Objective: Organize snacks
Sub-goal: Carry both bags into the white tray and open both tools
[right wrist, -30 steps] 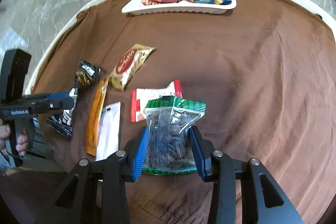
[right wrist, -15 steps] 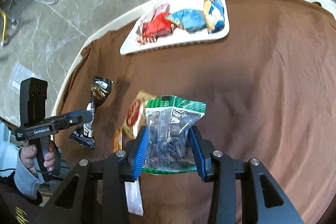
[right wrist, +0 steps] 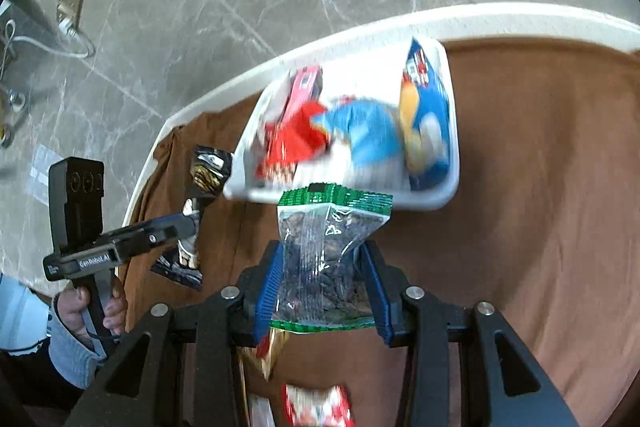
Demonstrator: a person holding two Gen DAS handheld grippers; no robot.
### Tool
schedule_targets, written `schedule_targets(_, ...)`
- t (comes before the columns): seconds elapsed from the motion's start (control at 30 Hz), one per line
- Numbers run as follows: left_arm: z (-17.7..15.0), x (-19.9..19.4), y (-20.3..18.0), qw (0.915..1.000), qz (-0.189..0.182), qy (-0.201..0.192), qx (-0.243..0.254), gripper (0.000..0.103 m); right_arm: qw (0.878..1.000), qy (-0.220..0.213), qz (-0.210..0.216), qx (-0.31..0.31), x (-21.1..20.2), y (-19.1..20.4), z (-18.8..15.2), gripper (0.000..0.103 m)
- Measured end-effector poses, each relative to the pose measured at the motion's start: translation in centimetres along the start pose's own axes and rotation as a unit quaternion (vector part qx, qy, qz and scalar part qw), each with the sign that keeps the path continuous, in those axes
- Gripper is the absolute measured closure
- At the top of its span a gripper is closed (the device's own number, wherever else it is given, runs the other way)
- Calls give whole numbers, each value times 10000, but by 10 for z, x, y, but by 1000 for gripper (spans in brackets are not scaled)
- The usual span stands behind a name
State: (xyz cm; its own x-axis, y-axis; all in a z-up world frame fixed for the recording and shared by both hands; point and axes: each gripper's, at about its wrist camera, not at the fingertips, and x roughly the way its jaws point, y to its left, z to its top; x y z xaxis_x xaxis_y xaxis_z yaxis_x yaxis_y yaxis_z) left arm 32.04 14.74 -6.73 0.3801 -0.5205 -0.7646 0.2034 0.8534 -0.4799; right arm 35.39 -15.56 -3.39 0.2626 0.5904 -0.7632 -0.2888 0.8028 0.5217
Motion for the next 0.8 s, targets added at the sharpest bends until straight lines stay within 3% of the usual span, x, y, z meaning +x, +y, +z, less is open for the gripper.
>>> schedule_targets(0.37, 99, 51, 13, 9998, 27, 36, 180, 61, 9998, -135, -130, -117, 44, -11, 98, 60)
schedule_targets(0.67, 132, 89, 20, 9983, 444, 205, 321, 60, 9988, -17, -453, -187, 83, -22, 128, 56)
schedule_targets(0.8, 138, 98, 19, 9969, 644, 194, 416, 60, 9964, -4, -713, -462, 90, -15, 128, 42)
